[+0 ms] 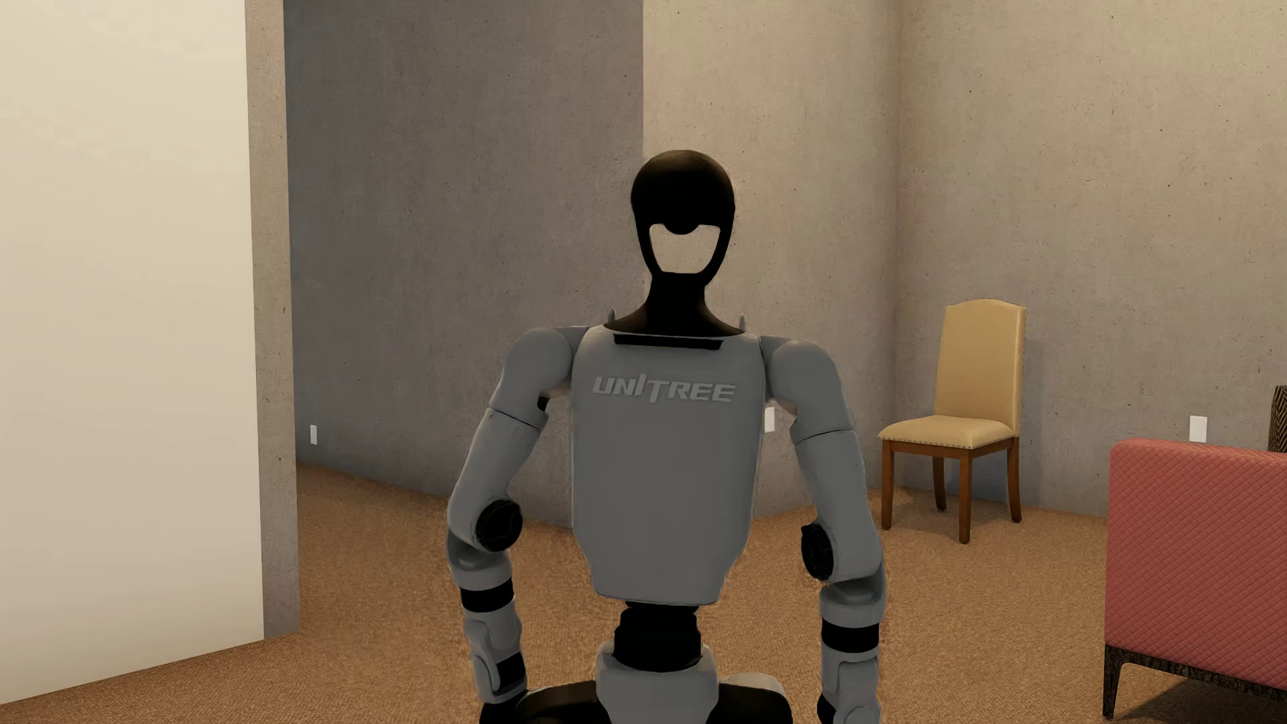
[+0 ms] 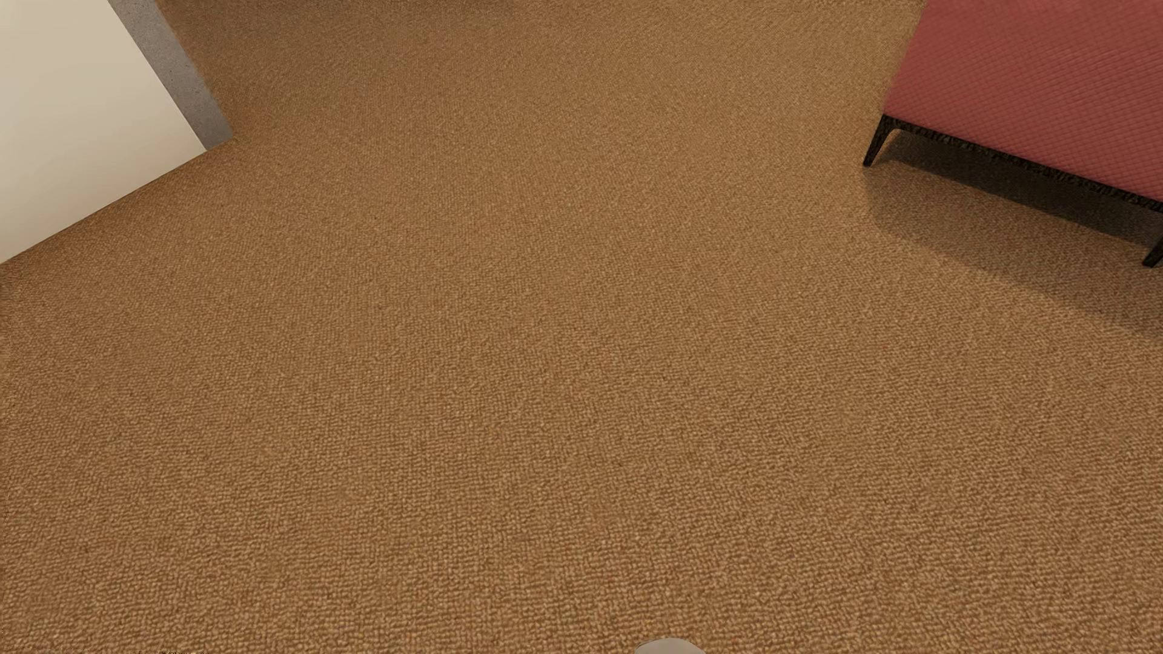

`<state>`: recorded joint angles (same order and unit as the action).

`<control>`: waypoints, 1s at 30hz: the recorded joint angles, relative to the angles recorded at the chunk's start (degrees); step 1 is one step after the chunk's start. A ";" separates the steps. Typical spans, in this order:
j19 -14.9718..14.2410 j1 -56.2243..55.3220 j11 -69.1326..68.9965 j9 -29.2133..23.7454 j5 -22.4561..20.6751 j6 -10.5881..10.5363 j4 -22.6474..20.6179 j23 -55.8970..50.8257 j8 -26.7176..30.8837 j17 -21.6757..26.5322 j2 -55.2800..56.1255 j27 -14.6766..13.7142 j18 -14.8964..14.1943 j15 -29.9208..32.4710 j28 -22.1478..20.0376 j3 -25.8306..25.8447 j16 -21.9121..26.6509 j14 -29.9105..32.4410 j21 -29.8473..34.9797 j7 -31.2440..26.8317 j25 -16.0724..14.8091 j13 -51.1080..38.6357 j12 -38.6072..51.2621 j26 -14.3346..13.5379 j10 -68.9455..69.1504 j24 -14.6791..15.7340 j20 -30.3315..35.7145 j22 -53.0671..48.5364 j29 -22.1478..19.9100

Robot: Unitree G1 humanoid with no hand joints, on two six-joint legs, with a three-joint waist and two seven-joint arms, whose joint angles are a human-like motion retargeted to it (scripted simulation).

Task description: Avoid the corner

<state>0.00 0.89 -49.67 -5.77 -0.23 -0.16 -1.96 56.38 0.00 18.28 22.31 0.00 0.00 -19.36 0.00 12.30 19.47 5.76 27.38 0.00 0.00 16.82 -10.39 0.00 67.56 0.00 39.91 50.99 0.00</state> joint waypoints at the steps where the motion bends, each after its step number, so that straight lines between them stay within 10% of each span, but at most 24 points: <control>1: 0.00 -5.17 2.69 -0.74 0.19 1.14 -1.03 -0.81 0.00 0.33 -5.49 0.00 0.00 -0.67 0.00 -2.80 0.45 -1.38 0.87 0.00 0.00 -0.81 -0.64 0.00 7.21 0.00 1.52 0.74 0.00; 6: 0.00 -25.01 19.22 -1.25 1.42 4.20 -4.42 -10.30 0.00 2.17 -28.97 0.00 0.00 -0.06 0.00 -17.97 1.42 7.24 -0.29 0.00 0.00 -4.69 -6.13 0.00 -26.88 0.00 -1.65 -1.20 0.00; 9: 0.00 -29.53 21.53 0.58 2.04 4.26 -4.01 -13.01 0.00 3.81 -37.41 0.00 0.00 -3.09 0.00 -21.74 1.27 -21.15 -1.41 0.00 0.00 -8.13 -7.65 0.00 -42.24 0.00 -1.47 -0.54 0.00; 12: 0.00 -34.57 15.28 1.07 4.51 6.68 -5.51 -11.03 0.00 2.32 -39.74 0.00 0.00 5.67 0.00 -24.85 1.42 7.96 -4.63 0.00 0.00 -7.45 -8.04 0.00 -33.94 0.00 0.00 0.42 0.00; 14: 0.00 -30.58 -4.13 1.25 7.04 7.99 -9.08 -7.69 0.00 1.08 -33.10 0.00 0.00 25.78 0.00 -21.57 1.17 9.53 -3.30 0.00 0.00 -5.23 -6.82 0.00 -28.43 0.00 1.09 2.58 0.00; 17: 0.00 -14.76 -28.96 -0.78 8.43 7.17 -11.43 -6.67 0.00 1.24 -15.93 0.00 0.00 10.90 0.00 -13.62 0.97 -0.95 0.50 0.00 0.00 -3.64 -3.34 0.00 -33.33 0.00 -1.72 1.19 0.00; 20: 0.00 1.27 -14.80 -1.01 7.33 4.23 -9.53 -7.60 0.00 2.09 -3.81 0.00 0.00 5.09 0.00 -3.47 3.15 -14.84 1.03 0.00 0.00 -0.14 1.17 0.00 -40.58 0.00 -2.51 -4.80 0.00; 23: 0.00 12.59 14.89 0.94 7.71 3.31 -7.76 -5.30 0.00 1.98 2.22 0.00 0.00 13.30 0.00 0.60 4.10 -27.24 0.07 0.00 0.00 1.31 6.46 0.00 -44.62 0.00 -7.88 -6.95 0.00; 26: 0.00 18.19 17.15 1.82 6.66 2.05 -5.35 -2.88 0.00 1.76 4.87 0.00 0.00 11.82 0.00 3.32 4.71 -23.11 -0.09 0.00 0.00 1.89 7.56 0.00 -41.64 0.00 -10.17 -9.50 0.00; 30: 0.00 6.63 4.04 2.46 1.10 -0.44 -0.31 2.00 0.00 0.84 -0.63 0.00 0.00 10.10 0.00 1.96 0.66 1.07 -0.92 0.00 0.00 2.09 1.56 0.00 -2.58 0.00 -10.51 -5.04 0.00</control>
<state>0.00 7.52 -45.63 -3.31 0.86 -0.60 -2.26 58.39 0.00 19.12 21.68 0.00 0.00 -9.26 0.00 14.26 20.13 6.84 26.46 0.00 0.00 18.91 -8.83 0.00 64.98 0.00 29.41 45.95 0.00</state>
